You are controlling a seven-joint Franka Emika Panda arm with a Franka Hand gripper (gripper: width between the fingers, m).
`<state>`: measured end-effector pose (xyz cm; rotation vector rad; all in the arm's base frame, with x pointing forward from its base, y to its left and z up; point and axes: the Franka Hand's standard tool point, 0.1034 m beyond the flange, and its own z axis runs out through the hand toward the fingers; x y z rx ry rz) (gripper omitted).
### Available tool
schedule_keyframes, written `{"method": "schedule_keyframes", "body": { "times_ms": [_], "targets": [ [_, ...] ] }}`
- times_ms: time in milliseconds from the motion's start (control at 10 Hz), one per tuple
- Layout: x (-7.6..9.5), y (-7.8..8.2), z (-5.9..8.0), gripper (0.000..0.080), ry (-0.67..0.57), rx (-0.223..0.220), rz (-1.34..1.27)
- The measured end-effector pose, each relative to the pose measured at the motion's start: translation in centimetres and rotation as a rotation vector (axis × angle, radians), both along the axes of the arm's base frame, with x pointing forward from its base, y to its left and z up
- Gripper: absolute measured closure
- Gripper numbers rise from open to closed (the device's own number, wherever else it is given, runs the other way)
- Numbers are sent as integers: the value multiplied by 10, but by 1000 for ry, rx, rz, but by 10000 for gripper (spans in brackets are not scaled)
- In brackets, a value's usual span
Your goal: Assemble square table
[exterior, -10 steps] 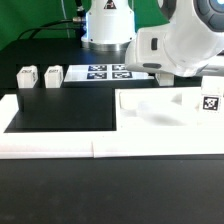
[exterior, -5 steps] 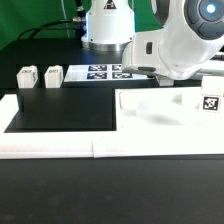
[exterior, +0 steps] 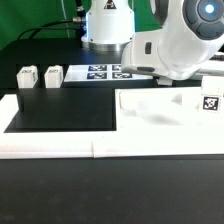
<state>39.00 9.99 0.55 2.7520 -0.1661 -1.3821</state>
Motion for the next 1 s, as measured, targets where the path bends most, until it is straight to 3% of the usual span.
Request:
{"method": "schedule_keyframes", "body": {
  "times_ms": [300,500,700,800,1000],
  "targets": [
    [2,-1,3,509,-3,1,-3],
    [27,-14,58,508,5,26,-24],
    [42,-50,102,508,-10,56,-85],
    [46,-61,105,508,-36,52,-106],
    [55,-55,101,508,-197,50,-97]
  ]
}}
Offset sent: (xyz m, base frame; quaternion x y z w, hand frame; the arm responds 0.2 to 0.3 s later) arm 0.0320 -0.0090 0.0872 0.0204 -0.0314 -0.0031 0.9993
